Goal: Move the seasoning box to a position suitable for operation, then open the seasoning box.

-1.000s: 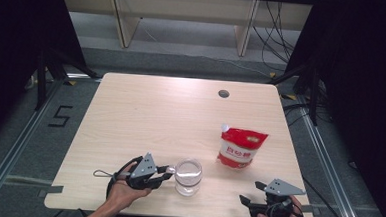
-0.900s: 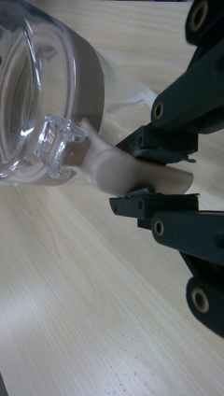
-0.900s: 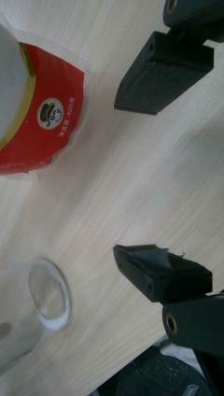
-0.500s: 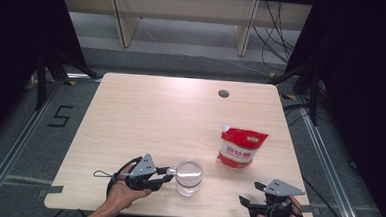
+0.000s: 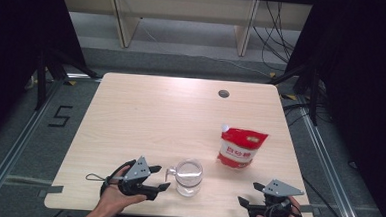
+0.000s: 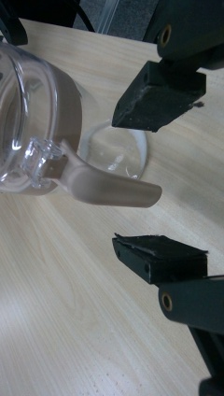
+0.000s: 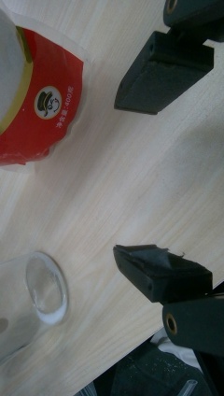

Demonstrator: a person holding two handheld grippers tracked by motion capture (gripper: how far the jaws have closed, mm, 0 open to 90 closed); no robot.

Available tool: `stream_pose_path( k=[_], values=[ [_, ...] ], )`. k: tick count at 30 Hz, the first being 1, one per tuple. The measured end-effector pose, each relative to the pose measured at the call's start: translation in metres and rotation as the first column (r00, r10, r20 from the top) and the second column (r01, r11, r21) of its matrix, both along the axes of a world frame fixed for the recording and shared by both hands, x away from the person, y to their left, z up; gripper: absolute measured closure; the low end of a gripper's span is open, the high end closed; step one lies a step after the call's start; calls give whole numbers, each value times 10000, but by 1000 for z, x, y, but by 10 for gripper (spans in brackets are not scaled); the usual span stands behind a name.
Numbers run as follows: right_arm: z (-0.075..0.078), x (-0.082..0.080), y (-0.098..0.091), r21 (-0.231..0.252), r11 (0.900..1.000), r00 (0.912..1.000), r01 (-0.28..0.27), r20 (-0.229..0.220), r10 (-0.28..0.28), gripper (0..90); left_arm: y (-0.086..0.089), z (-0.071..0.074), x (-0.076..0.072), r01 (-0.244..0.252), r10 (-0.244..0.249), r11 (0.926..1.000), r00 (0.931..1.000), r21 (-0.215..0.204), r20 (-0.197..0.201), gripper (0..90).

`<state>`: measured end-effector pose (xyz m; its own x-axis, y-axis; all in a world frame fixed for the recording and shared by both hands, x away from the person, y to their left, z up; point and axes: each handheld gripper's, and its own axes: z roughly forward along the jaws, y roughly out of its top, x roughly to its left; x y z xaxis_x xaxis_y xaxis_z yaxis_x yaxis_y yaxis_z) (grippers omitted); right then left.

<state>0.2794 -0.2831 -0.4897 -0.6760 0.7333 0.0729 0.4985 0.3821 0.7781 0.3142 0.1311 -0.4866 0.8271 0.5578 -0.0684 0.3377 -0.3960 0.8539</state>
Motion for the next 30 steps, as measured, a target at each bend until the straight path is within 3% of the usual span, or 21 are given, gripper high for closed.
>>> stream_pose_path(
  k=[3,10,13,14,17,19,20,22,24,25,27,30],
  values=[
    [0,-2,0,-1,9993,9993,366,-125,-366,247,0,4,-1,-50,50,10000,10000,32,-28,341],
    [1,-1,0,-129,9999,10000,91,39,-91,245,1,18,-5,26,-25,9994,10000,-347,14,332],
    [0,-2,2,17,9996,9994,274,-227,-273,243,3,22,-4,70,-68,9991,10000,-430,34,351],
    [1,-1,1,-98,9997,9998,201,47,-201,242,4,23,-4,18,-21,9983,10000,-590,-41,367],
    [1,-2,1,-28,9995,9995,316,-4,-316,240,5,25,-4,-122,124,9980,9999,-613,29,413],
    [1,-1,2,78,9997,9997,226,-78,-225,240,7,27,-4,-46,56,9972,9999,-743,131,491],
    [2,-1,2,-6,9996,9996,292,37,-292,241,9,31,-4,-65,91,9939,9997,-1102,224,534],
    [3,-2,5,229,9990,9992,392,-36,-391,242,10,35,-2,-92,129,9924,9995,-1224,296,593],
    [5,-2,5,62,9991,9991,424,8,-424,246,9,35,-2,-311,341,9915,9992,-1267,217,624],
    [6,-4,7,160,9994,9995,315,-13,-315,279,10,36,0,-203,252,9934,9988,-1132,420,696],
    [7,-4,6,-29,9998,9989,178,437,-177,282,9,36,0,-312,360,9931,9985,-1133,403,749],
    [7,-4,7,68,9996,9993,259,283,-260,283,7,37,2,-238,292,9909,9988,-1324,384,792]
  ],
)
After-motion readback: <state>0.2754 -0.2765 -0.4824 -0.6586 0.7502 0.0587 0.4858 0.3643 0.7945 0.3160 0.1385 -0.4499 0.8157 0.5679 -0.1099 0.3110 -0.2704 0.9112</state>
